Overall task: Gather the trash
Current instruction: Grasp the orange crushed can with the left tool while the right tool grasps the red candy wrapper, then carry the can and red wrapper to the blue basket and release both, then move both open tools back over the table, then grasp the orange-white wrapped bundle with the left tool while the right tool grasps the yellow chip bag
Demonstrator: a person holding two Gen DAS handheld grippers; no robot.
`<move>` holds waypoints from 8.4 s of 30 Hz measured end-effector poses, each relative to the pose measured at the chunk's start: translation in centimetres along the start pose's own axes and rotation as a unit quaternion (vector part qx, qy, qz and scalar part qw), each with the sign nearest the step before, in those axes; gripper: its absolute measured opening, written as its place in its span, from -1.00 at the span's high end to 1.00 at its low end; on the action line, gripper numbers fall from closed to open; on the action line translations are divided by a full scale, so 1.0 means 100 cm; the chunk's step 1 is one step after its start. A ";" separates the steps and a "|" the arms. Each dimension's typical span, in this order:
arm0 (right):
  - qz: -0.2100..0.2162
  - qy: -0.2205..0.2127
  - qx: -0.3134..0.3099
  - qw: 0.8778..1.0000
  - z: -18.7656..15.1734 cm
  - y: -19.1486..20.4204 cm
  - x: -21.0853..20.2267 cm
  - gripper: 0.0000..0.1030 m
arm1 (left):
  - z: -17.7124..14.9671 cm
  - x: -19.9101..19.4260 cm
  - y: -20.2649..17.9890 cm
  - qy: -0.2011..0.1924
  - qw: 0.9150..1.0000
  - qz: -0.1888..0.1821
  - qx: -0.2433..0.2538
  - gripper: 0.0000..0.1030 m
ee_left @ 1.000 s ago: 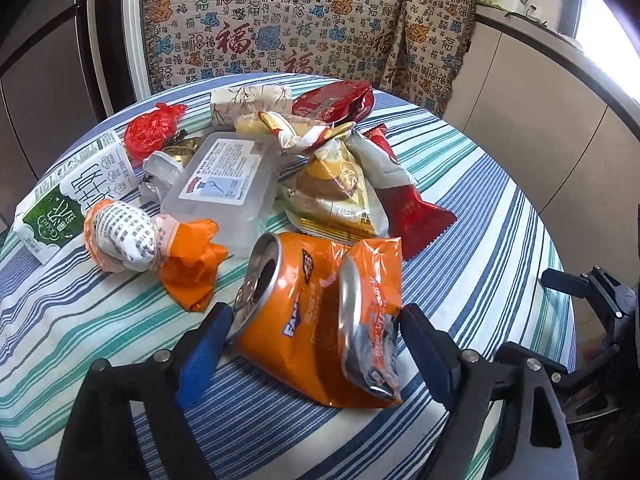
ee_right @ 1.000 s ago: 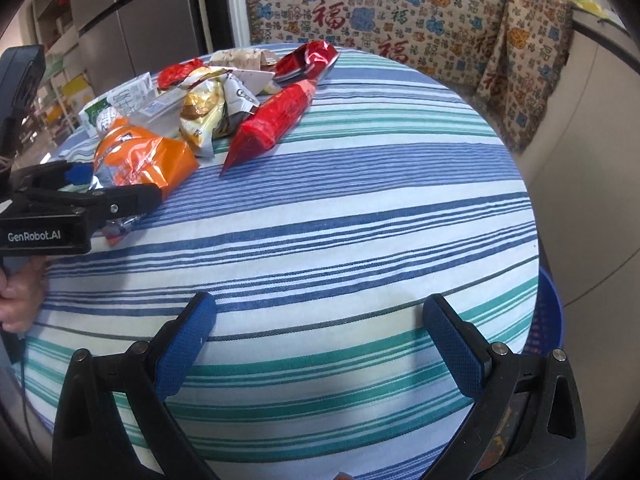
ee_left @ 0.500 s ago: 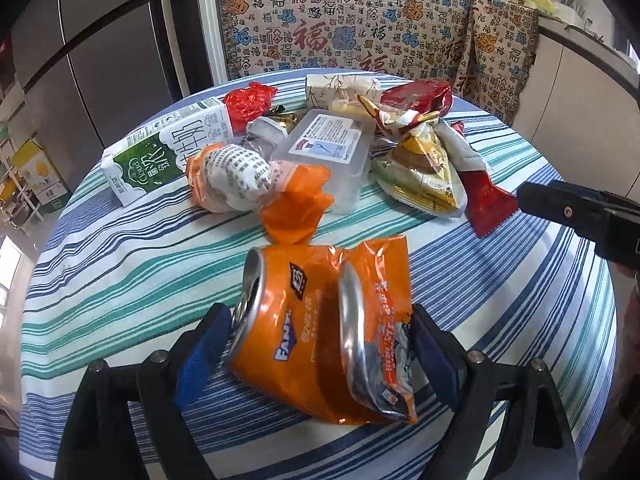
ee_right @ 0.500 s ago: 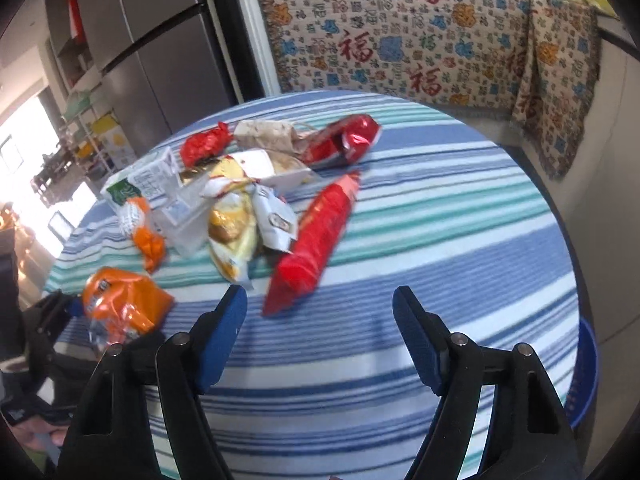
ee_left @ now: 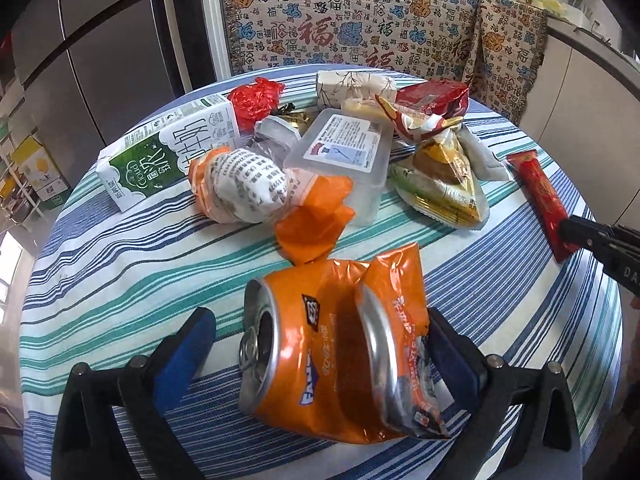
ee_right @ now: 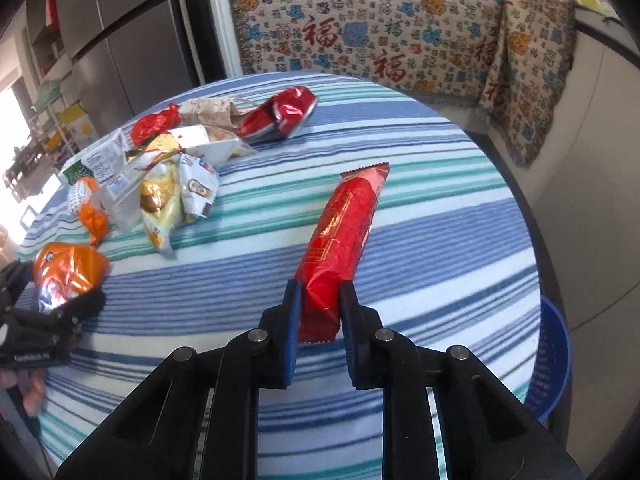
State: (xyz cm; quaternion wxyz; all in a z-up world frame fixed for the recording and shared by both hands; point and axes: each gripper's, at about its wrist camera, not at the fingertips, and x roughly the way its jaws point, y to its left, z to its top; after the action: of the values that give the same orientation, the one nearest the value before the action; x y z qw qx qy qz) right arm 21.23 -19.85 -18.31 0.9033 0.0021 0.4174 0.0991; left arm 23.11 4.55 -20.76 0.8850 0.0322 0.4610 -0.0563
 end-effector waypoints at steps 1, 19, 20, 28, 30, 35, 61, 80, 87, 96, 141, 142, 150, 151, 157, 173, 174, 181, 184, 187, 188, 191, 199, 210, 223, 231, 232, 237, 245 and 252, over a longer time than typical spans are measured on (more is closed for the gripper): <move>0.004 0.000 0.007 1.000 -0.004 -0.004 -0.001 0.49 | 0.000 0.000 0.000 0.000 1.000 0.000 0.000 -1.00; 0.034 0.041 0.012 0.998 0.030 -0.007 -0.002 -0.65 | -0.001 -0.011 0.019 0.018 0.991 -0.134 -0.010 -0.97; 0.033 0.051 0.018 0.998 0.036 -0.008 0.002 -0.62 | 0.000 -0.010 0.017 0.020 0.991 -0.131 -0.009 -0.97; 0.024 0.077 0.032 0.996 0.047 -0.016 0.015 0.74 | -0.004 -0.026 0.013 0.001 0.990 -0.144 0.003 -0.26; 0.033 0.057 0.035 0.997 0.046 -0.016 -0.002 0.75 | -0.006 -0.030 0.014 -0.005 0.990 -0.143 0.002 -0.22; 0.049 0.034 0.013 0.998 0.038 -0.007 -0.034 0.75 | -0.007 -0.042 0.008 -0.023 0.988 -0.154 -0.006 -0.09; 0.003 -0.006 0.111 0.994 -0.004 -0.144 -0.093 0.75 | 0.061 -0.047 -0.165 -0.043 0.968 -0.240 0.056 -0.04; -0.069 0.042 0.206 0.975 -0.050 -0.326 -0.063 0.75 | 0.077 0.051 -0.386 0.045 0.944 -0.293 0.147 -0.05; -0.056 0.051 0.228 0.971 -0.068 -0.354 -0.041 0.72 | 0.074 0.099 -0.421 0.074 0.943 -0.284 0.156 -0.08; -0.045 0.042 0.264 0.963 -0.076 -0.372 -0.032 0.47 | 0.068 0.142 -0.445 0.101 0.940 -0.285 0.158 -0.40; 0.075 -0.025 -0.077 0.994 -0.006 0.032 -0.030 -0.29 | -0.014 -0.025 -0.054 -0.017 1.000 0.017 0.002 -0.45; 0.073 -0.020 -0.080 0.994 -0.006 0.035 -0.024 -0.29 | -0.016 -0.024 -0.052 -0.017 1.000 0.021 0.000 -0.45; 0.073 0.019 -0.094 0.993 -0.013 0.050 0.007 -0.29 | -0.022 -0.013 -0.033 -0.013 0.999 0.027 -0.028 -0.69; 0.071 0.017 -0.097 0.993 -0.014 0.051 0.009 -0.32 | -0.021 -0.012 -0.032 -0.011 0.999 0.029 -0.033 -0.74; 0.071 0.015 -0.108 0.992 -0.011 0.056 0.016 -0.56 | -0.016 -0.007 -0.026 -0.008 0.999 0.035 -0.041 -0.85; 0.064 0.010 -0.124 0.990 -0.007 0.067 0.023 -0.82 | 0.050 -0.014 0.048 -0.056 0.985 0.005 -0.164 -0.83; 0.064 0.010 -0.124 0.990 -0.007 0.067 0.023 -0.82 | 0.052 -0.010 0.050 -0.051 0.985 0.003 -0.167 -0.81; 0.064 0.009 -0.124 0.990 -0.007 0.067 0.023 -0.82 | 0.049 -0.010 0.062 -0.044 0.988 -0.038 -0.146 -0.01; 0.064 0.009 -0.124 0.990 -0.007 0.067 0.023 -0.81 | 0.035 -0.023 0.065 -0.032 0.989 -0.076 -0.121 -0.01; 0.063 0.003 -0.123 0.990 -0.008 0.068 0.020 -0.70 | 0.018 -0.034 0.068 -0.012 0.989 -0.117 -0.094 -0.02; 0.066 0.002 -0.125 0.990 -0.009 0.069 0.019 -0.67 | 0.014 -0.037 0.069 -0.008 0.990 -0.115 -0.086 -0.06; 0.113 0.007 -0.114 0.987 -0.006 0.079 0.016 -0.62 | 0.007 -0.044 0.074 -0.009 0.991 -0.105 -0.080 -0.11; 0.144 0.009 -0.073 0.987 0.031 0.107 0.040 -0.49 | -0.005 -0.048 0.079 -0.006 0.997 -0.047 -0.067 -0.47; 0.171 0.020 -0.023 0.985 0.035 0.093 0.041 0.62 | -0.017 -0.040 0.064 -0.003 0.997 -0.068 -0.044 -0.45; 0.092 0.007 -0.025 0.995 0.002 0.031 0.000 -0.54 | -0.010 -0.015 0.024 0.005 1.000 -0.027 -0.010 -0.51; 0.081 -0.065 -0.066 0.992 0.026 0.037 -0.014 -0.85 | -0.016 -0.028 0.025 -0.015 0.995 -0.078 -0.051 -0.51; 0.081 -0.065 -0.079 0.991 0.031 0.042 -0.009 -0.85 | -0.013 -0.028 0.024 -0.019 0.996 -0.076 -0.052 -0.51; 0.107 -0.003 -0.092 0.990 0.041 0.051 0.028 -0.75 | 0.002 -0.015 0.020 -0.004 0.999 -0.032 -0.042 -0.51; 0.124 0.037 -0.079 0.989 0.032 0.039 0.031 -0.64 | -0.002 -0.008 0.042 0.016 0.999 -0.004 -0.028 -0.51; 0.117 -0.005 -0.112 0.987 0.038 0.048 0.014 -0.80 | 0.005 -0.005 0.034 0.010 0.999 -0.032 -0.019 -0.51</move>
State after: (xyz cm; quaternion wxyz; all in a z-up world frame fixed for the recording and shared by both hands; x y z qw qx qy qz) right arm 24.12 -14.58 -16.48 0.8822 -0.0492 0.3958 0.2502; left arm 23.64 7.88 -20.04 0.8788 0.0013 0.4712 -0.0756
